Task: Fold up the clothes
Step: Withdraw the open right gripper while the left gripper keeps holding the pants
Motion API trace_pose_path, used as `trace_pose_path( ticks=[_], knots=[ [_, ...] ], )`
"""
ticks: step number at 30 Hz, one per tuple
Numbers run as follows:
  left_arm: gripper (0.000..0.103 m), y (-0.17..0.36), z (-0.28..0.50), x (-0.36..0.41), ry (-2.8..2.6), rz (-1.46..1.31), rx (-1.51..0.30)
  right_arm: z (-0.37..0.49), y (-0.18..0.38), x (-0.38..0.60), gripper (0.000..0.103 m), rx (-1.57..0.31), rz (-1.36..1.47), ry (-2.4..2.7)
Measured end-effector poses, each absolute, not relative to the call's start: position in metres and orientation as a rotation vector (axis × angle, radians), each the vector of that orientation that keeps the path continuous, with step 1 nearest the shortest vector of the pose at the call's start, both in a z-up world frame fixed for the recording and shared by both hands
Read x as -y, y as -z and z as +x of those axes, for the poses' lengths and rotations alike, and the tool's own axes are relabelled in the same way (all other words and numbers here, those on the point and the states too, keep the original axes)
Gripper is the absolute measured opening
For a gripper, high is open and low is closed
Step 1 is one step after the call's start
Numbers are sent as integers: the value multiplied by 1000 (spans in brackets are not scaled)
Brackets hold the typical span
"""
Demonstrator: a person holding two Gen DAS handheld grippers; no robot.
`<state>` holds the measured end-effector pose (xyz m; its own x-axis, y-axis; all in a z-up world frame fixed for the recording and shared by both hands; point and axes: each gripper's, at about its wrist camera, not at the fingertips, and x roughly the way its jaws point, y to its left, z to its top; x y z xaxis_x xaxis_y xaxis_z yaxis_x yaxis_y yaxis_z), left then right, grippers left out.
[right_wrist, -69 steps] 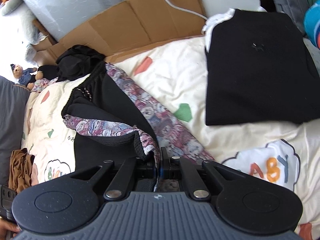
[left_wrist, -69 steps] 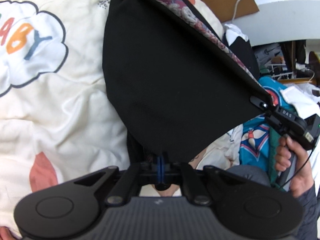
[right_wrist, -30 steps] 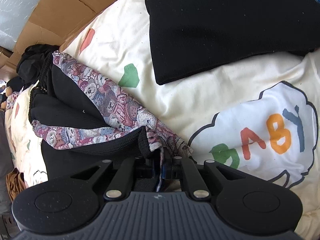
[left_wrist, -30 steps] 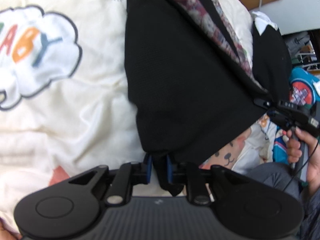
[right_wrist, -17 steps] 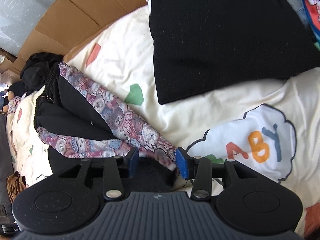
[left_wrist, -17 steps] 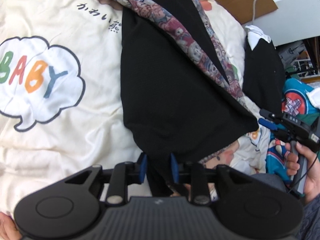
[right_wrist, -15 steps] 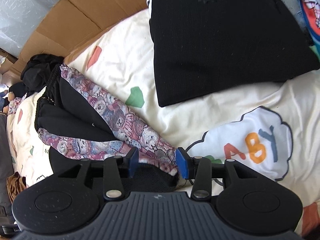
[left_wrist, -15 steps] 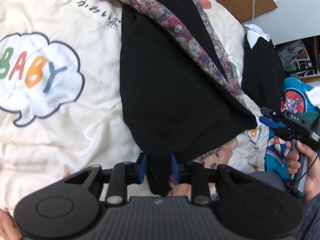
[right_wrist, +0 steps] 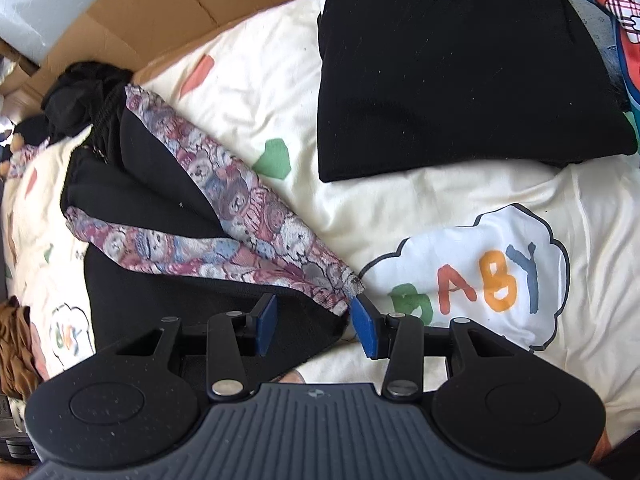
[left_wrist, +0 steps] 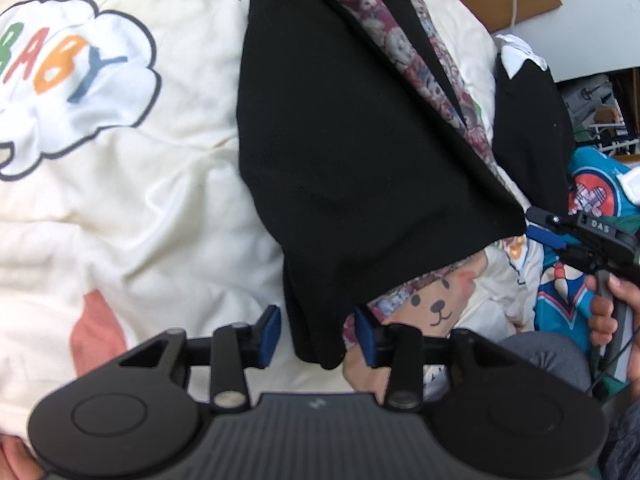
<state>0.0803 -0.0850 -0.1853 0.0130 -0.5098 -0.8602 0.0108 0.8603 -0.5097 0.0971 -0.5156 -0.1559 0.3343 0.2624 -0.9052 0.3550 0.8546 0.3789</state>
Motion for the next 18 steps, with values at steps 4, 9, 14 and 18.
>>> trace_pose_path(
  ticks=[4, 9, 14, 18],
  knots=[
    [21, 191, 80, 89, 426, -400, -1516, 99, 158, 511, 47, -1259, 559, 47],
    [13, 193, 81, 90, 474, -356, -1562, 103, 165, 503, 47, -1291, 498, 6],
    [14, 195, 78, 88, 499, -335, -1625, 105, 169, 503, 37, -1281, 479, 15],
    [17, 190, 78, 82, 500, -361, -1630, 105, 166, 506, 23, -1264, 452, 39]
  ],
)
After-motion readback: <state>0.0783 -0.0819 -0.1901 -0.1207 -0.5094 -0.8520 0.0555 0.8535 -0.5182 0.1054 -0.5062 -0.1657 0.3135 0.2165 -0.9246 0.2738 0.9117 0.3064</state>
